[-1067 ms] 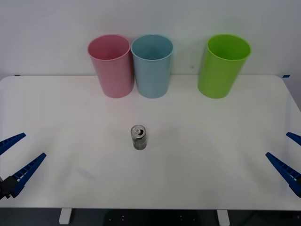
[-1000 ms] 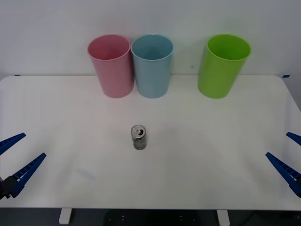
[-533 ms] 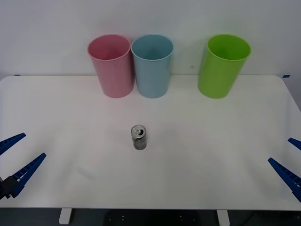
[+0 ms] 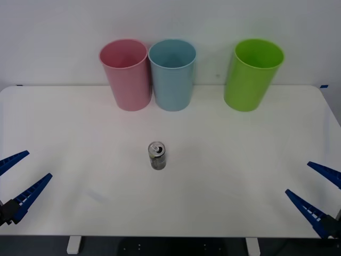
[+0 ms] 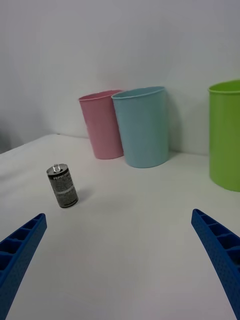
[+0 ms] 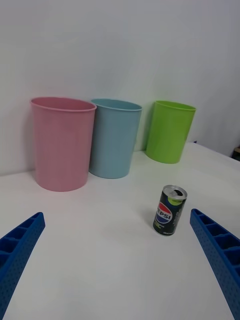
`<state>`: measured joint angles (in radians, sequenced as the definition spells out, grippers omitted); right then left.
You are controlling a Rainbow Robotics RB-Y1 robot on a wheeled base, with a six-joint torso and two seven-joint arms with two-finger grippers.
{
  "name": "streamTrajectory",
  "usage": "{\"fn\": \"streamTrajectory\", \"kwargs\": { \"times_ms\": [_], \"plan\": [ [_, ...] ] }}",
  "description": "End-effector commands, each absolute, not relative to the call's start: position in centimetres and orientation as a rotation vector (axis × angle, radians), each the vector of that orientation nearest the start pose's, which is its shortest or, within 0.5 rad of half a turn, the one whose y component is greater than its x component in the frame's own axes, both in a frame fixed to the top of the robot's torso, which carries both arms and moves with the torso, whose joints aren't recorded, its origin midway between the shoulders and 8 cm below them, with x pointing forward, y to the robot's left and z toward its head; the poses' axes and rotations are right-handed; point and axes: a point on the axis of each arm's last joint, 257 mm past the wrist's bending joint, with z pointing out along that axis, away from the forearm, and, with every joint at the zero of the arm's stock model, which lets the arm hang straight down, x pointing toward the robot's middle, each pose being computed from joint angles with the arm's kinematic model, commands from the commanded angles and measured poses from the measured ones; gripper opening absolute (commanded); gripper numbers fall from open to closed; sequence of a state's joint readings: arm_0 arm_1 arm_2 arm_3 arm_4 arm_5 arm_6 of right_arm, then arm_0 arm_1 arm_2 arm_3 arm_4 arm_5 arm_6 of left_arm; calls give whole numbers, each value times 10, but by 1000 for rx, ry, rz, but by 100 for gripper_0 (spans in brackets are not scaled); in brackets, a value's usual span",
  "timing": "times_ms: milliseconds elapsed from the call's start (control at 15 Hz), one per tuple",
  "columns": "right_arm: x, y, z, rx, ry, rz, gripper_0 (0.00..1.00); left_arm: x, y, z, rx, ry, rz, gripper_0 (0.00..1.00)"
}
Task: Grasp the object on the table and drop it into the matching bin: aluminum can to the light blue bin, PET bottle to the pink bin.
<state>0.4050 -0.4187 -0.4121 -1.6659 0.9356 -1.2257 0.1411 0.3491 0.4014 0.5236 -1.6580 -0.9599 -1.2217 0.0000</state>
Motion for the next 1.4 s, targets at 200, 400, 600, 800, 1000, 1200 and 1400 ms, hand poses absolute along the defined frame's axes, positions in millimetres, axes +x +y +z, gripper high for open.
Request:
{"fn": "streamTrajectory", "kwargs": {
  "times_ms": [200, 400, 600, 800, 1000, 1200, 1400],
  "plan": [
    [330, -273, -214, -658, 1424, 557, 100, 342, 330, -169, 465, 1441, -567, 100],
    [340, -260, -226, -708, 1434, 550, 100, 342, 330, -169, 465, 1441, -567, 100],
    [351, -237, -233, -752, 1422, 547, 100, 342, 330, -169, 465, 1441, -567, 100],
    [367, -210, -246, -753, 1417, 601, 100, 342, 330, -169, 465, 1441, -567, 100],
    [382, -185, -258, -760, 1423, 626, 100, 342, 330, -169, 465, 1441, -567, 100],
    [393, -161, -268, -772, 1435, 610, 100, 342, 330, -169, 465, 1441, -567, 100],
    [402, -138, -278, -780, 1453, 584, 100, 342, 330, -169, 465, 1441, -567, 100]
  ]
}}
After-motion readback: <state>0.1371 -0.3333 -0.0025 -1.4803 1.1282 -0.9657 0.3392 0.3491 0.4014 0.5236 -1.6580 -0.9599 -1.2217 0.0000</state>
